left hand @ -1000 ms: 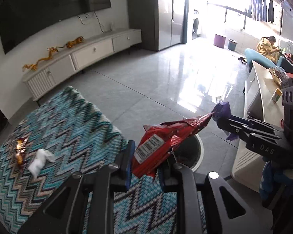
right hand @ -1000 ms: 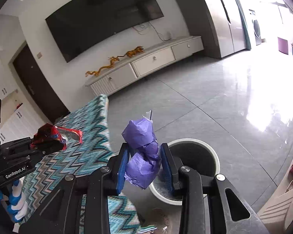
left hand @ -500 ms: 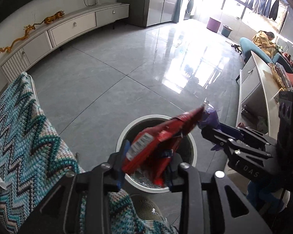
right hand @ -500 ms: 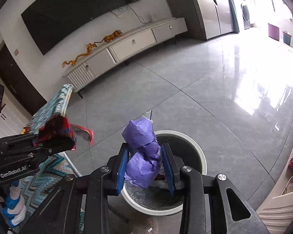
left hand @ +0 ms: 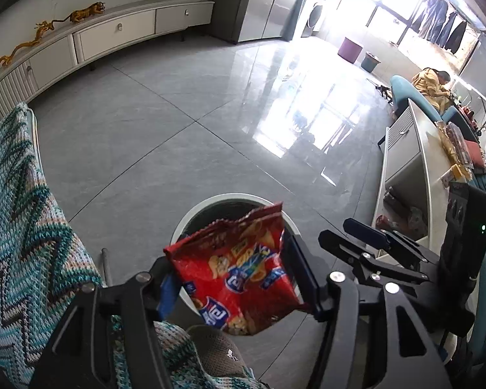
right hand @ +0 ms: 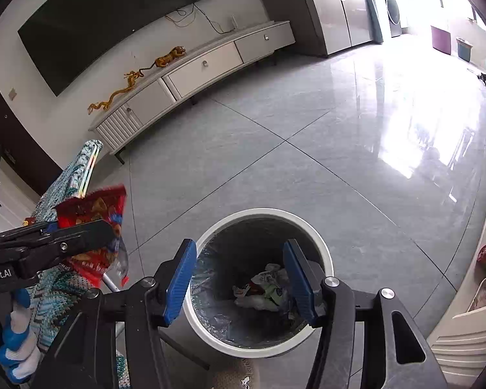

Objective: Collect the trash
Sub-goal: 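Carry both items over the bin and open both tools, then move both tools back over the last wrappers on the rug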

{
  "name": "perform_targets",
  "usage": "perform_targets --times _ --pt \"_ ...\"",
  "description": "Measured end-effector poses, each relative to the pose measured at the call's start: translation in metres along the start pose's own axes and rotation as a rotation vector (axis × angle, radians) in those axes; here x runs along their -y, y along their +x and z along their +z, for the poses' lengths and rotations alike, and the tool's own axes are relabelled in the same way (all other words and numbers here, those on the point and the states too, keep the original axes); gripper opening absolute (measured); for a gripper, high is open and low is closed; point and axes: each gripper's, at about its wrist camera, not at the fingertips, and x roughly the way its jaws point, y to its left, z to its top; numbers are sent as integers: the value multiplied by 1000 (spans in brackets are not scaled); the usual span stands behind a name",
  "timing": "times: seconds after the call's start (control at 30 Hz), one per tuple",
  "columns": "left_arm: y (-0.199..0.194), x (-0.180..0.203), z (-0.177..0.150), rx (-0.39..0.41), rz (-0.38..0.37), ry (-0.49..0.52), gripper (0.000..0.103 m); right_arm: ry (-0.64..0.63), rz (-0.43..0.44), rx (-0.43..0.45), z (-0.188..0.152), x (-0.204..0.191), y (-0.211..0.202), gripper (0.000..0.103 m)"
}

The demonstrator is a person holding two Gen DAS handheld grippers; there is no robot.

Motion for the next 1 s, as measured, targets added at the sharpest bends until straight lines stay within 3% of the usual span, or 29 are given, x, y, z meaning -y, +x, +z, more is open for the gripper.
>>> perform_targets --times 0.43,0.63,1.0 --pt "-25 -4 0 49 -29 -23 64 20 -5 53 -5 -2 -39 54" --pt "-67 -1 -8 154 73 -20 64 -3 8 83 -6 -14 -58 54" --pt "-170 -7 -48 327 299 -21 64 -125 64 142 -13 -80 -94 57"
